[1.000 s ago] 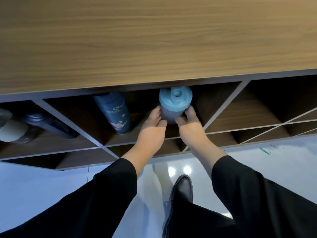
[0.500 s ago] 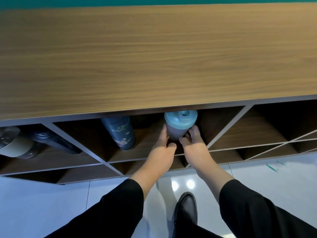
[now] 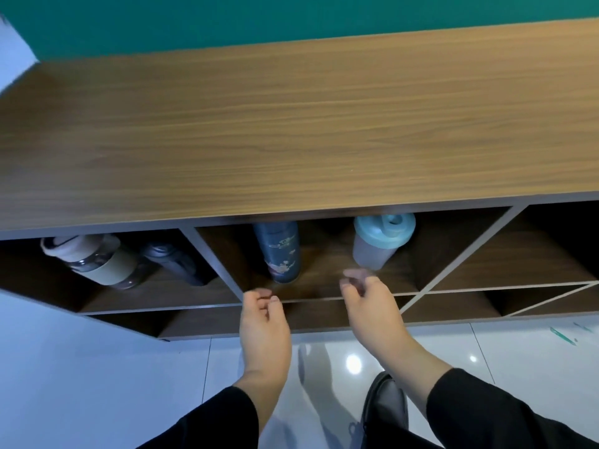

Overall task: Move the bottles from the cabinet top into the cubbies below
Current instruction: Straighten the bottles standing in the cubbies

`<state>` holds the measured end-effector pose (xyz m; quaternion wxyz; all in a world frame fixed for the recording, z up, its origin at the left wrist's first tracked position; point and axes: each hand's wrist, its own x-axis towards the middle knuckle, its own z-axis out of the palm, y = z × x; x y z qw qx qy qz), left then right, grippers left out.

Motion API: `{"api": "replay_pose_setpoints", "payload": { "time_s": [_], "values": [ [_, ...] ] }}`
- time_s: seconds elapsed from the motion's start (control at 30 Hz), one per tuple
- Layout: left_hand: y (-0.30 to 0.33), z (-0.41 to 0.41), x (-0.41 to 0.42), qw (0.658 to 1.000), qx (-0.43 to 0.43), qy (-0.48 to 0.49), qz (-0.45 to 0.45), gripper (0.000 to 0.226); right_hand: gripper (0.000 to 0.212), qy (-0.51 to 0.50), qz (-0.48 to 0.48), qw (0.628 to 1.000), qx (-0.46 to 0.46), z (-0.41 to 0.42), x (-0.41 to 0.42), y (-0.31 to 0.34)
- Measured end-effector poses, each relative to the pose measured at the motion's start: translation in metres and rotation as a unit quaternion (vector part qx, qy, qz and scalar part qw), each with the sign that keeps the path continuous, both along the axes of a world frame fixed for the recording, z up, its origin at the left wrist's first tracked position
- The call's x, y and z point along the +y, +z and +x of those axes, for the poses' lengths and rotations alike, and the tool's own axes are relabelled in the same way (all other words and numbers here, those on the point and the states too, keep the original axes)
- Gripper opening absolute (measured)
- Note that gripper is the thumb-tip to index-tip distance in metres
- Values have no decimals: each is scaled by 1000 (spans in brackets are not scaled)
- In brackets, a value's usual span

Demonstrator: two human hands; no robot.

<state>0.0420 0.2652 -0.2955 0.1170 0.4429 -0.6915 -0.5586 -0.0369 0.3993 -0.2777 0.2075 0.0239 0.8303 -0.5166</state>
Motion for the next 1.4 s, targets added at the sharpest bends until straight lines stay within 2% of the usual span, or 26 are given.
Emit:
{"api": "replay_pose_setpoints", "payload": {
  "time_s": [0.13, 0.23, 0.47, 0.57, 0.67, 0.73, 0.87, 1.0, 1.13, 1.23, 1.4],
  "values": [
    [0, -6, -16, 998, 32, -41, 44, 57, 46, 86, -47, 995, 26, -9, -32, -3],
    [5, -18, -19, 992, 46, -102, 58, 74, 60, 132, -80, 988, 0, -11, -48, -10],
    [-12, -22, -31, 979, 21, -183, 86, 75, 65, 119, -86, 989, -12, -26, -68, -24],
    [-16, -26, -29, 982, 42, -157, 95, 72, 49, 119, -74, 990, 7, -39, -67, -33],
    [-16, -36, -37, 986, 49, -112, 113, 71, 63, 69, -80, 994, -11, -37, -66, -39],
    [-17, -43, -43, 984, 46, -129, 111, 72, 63, 39, -109, 993, -27, -30, -67, -38],
    [-18, -43, -40, 978, 30, -174, 110, 70, 72, 81, -131, 988, -30, -25, -64, -43],
    [-19, -32, -34, 974, 28, -197, 106, 73, 72, 115, -129, 985, -3, -36, -60, -46],
    [-20, -32, -35, 979, 40, -168, 108, 68, 70, 123, -129, 984, -1, -40, -58, -44],
    [-25, -38, -40, 980, 42, -139, 138, 70, 70, 83, -139, 987, -13, -35, -60, -53],
    [-27, -41, -41, 975, 22, -178, 128, 75, 74, 108, -143, 984, -17, -31, -60, -58]
  ]
}}
